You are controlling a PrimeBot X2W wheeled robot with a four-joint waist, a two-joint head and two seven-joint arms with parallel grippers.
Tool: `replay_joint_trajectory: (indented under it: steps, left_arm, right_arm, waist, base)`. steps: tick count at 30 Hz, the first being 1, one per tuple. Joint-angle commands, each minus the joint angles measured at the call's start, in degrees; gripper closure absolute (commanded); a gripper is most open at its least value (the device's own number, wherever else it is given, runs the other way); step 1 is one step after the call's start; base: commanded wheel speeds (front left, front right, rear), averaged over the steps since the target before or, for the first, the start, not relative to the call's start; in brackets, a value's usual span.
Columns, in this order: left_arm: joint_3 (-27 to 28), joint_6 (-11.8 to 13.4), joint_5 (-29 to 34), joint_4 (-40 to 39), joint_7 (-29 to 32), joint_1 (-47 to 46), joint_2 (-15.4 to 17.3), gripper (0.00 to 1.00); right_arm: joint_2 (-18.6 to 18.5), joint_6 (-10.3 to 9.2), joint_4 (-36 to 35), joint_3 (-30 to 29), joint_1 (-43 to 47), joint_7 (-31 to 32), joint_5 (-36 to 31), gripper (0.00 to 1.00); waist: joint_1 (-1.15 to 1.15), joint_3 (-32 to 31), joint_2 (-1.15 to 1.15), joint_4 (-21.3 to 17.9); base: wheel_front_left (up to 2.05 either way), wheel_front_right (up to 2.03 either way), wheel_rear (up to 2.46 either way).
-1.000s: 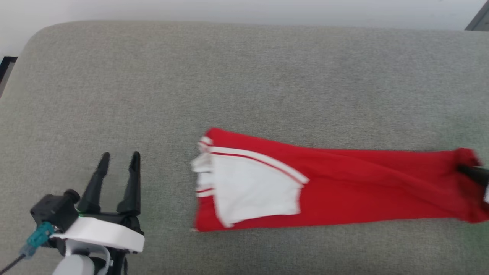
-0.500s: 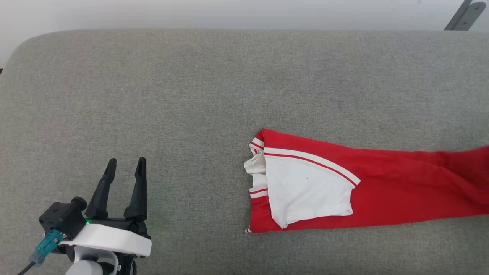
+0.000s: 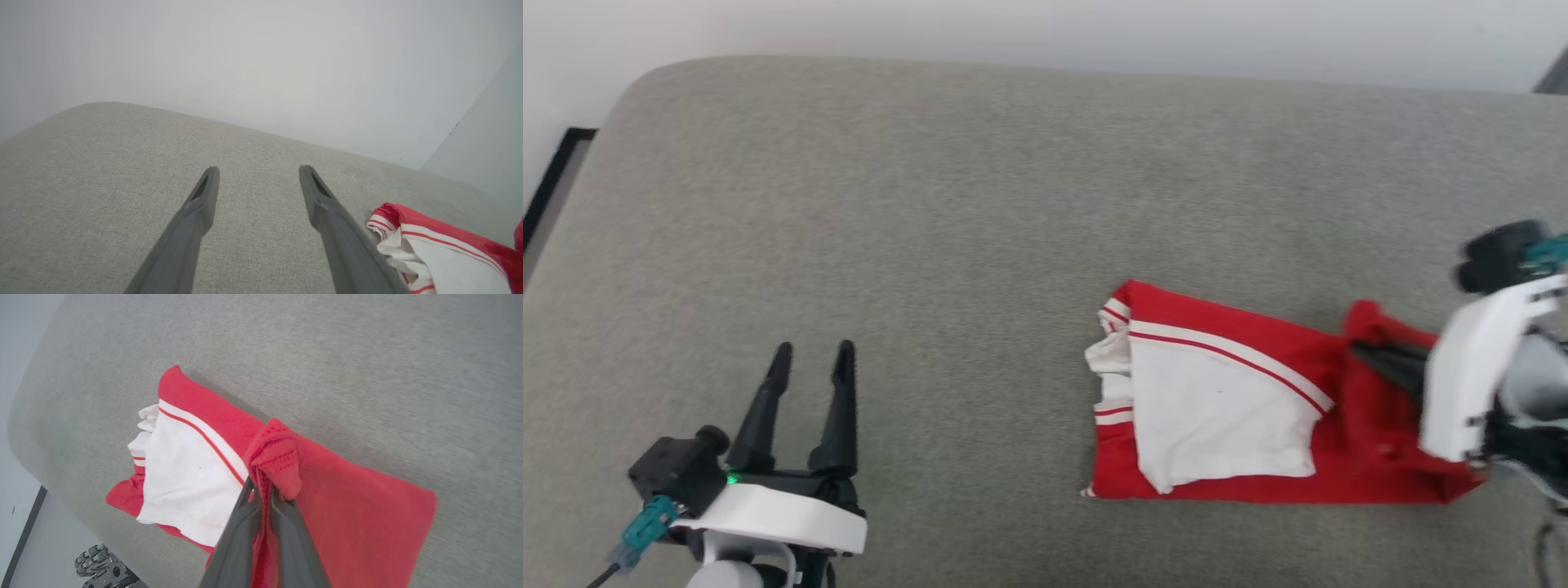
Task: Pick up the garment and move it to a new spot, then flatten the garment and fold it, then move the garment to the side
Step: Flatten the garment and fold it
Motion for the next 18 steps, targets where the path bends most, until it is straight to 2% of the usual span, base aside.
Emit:
replay_joint_trajectory:
  steps: [1, 11, 12, 13, 14, 15, 18]
  left_arm:
    - [-0.5, -0.2, 0.0, -0.1, -0.3, -0.6, 0.0, 0.00]
    - [-2.9, -0.2, -1.4, 0.5, -0.3, -2.0, -0.4, 0.00]
    - [-2.9, -0.2, -1.6, 0.5, -0.3, -2.2, -0.5, 0.00]
    - [-2.9, -0.2, -1.7, 0.4, -0.3, -2.3, -0.6, 0.00]
    - [-2.8, -0.2, -1.7, 0.5, -0.3, -2.4, -0.6, 0.00]
    - [-2.9, -0.2, -1.7, 0.5, -0.3, -2.4, -0.5, 0.00]
    - [-2.6, -0.2, -2.1, 0.6, -0.3, -2.2, -0.4, 0.00]
  right_arm:
    - [1.0, 0.01, 0.1, 1.5, -1.2, 0.2, -0.4, 1.00]
    - [4.0, 0.01, 6.8, 11.8, -6.3, -2.8, -1.6, 1.00]
    - [4.2, 0.01, 7.7, 12.9, -7.1, -3.6, -1.6, 0.97]
    - [4.5, 0.01, 8.6, 13.9, -7.7, -4.3, -1.5, 0.80]
    - [4.6, 0.01, 9.5, 14.9, -8.3, -5.0, -1.5, 0.48]
    - [4.6, 0.01, 10.4, 15.5, -8.8, -5.7, -1.3, 0.00]
    - [4.5, 0.01, 11.9, 16.8, -10.3, -7.2, -0.5, 0.00]
  waist:
    - [0.00, 0.1, 0.00, 1.6]
    - [0.00, 0.7, 0.00, 6.2]
    - [0.00, 0.7, 0.00, 6.5]
    - [0.00, 0.8, 0.00, 6.7]
    - [0.00, 0.8, 0.00, 6.8]
    - [0.00, 0.8, 0.00, 6.9]
    - [0.00, 0.6, 0.00, 6.8]
  base:
    - [0.00, 0.00, 0.00]
    - [0.00, 0.00, 0.00]
    - [0.00, 0.00, 0.00]
    - [0.00, 0.00, 0.00]
    - [0.00, 0.00, 0.00]
    - [0.00, 0.00, 0.00]
    - [0.00, 0.00, 0.00]
